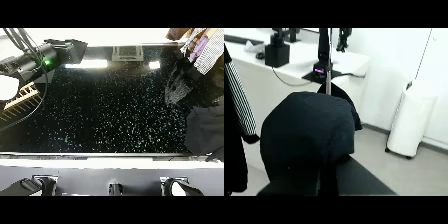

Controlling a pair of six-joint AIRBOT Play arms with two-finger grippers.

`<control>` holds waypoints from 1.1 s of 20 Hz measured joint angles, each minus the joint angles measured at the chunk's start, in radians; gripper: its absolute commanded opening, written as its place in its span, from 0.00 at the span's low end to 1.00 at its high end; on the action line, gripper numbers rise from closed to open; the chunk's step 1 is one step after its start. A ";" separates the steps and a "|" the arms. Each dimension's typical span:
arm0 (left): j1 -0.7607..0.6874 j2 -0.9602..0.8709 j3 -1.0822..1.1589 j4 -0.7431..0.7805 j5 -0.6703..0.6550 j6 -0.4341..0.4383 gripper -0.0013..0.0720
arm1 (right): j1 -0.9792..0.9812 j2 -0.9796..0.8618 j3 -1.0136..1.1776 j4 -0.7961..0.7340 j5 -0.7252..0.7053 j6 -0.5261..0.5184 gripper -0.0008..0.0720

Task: Fold the clothes and pants, and hang the long-sleeved shirts on hangers.

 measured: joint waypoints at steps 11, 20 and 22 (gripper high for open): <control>0.000 -0.001 0.000 0.000 0.000 0.000 0.94 | 0.000 -0.014 0.073 -0.063 -0.203 -0.088 0.05; 0.000 -0.032 0.000 0.000 0.000 0.000 0.94 | -0.001 -0.050 0.084 -0.238 -0.195 -0.029 0.05; 0.000 -0.039 0.000 0.000 0.000 0.000 0.94 | -0.001 -0.061 0.084 -0.273 -0.188 -0.003 0.05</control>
